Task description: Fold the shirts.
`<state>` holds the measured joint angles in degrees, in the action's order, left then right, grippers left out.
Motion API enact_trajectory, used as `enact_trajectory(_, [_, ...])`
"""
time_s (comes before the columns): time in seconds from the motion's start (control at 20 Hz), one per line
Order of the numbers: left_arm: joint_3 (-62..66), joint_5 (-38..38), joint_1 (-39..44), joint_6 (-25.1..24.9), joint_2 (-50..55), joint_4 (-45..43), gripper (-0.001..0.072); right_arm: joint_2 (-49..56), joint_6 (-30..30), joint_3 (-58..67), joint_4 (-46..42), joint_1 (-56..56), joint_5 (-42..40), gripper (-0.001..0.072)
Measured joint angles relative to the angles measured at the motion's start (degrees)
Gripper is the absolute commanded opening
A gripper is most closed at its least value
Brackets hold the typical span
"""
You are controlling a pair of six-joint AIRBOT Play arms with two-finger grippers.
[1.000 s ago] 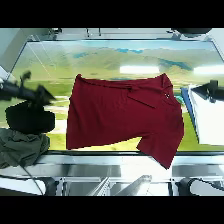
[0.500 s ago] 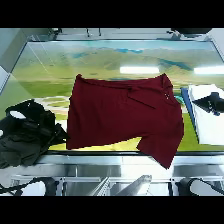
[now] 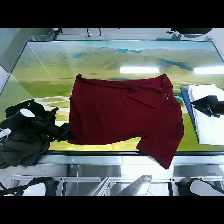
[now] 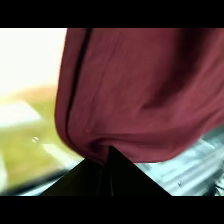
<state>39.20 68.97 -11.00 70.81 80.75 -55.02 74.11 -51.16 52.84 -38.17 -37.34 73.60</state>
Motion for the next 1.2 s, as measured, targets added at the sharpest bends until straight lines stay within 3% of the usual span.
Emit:
enact_trajectory(0.45, [0.17, -0.57, -4.42, -0.31, -0.04, 0.13, 0.0028, 11.89, 0.15, -2.82, -7.39, 0.00, -0.15, 0.0370])
enact_trajectory(1.0, [1.42, -0.87, -5.03, -0.79, 0.04, -0.72, 0.0028, 14.36, -1.05, -7.87, -10.03, 1.79, 1.14, 0.0361])
enact_trajectory(1.05, [1.51, -0.90, -5.03, -0.81, 0.07, -0.70, 0.0028, 14.43, -0.66, -8.00, -9.73, 2.60, 1.07, 0.0329])
enact_trajectory(1.1, [1.55, -0.90, -5.03, -0.81, 0.07, -0.68, 0.0028, 14.45, -0.28, -8.09, -9.42, 3.54, 0.57, 0.0166])
enact_trajectory(1.2, [1.64, -0.85, -5.03, -0.83, 0.07, -0.59, 0.0028, 14.58, 0.22, -8.24, -8.70, 5.11, -0.70, 0.0018])
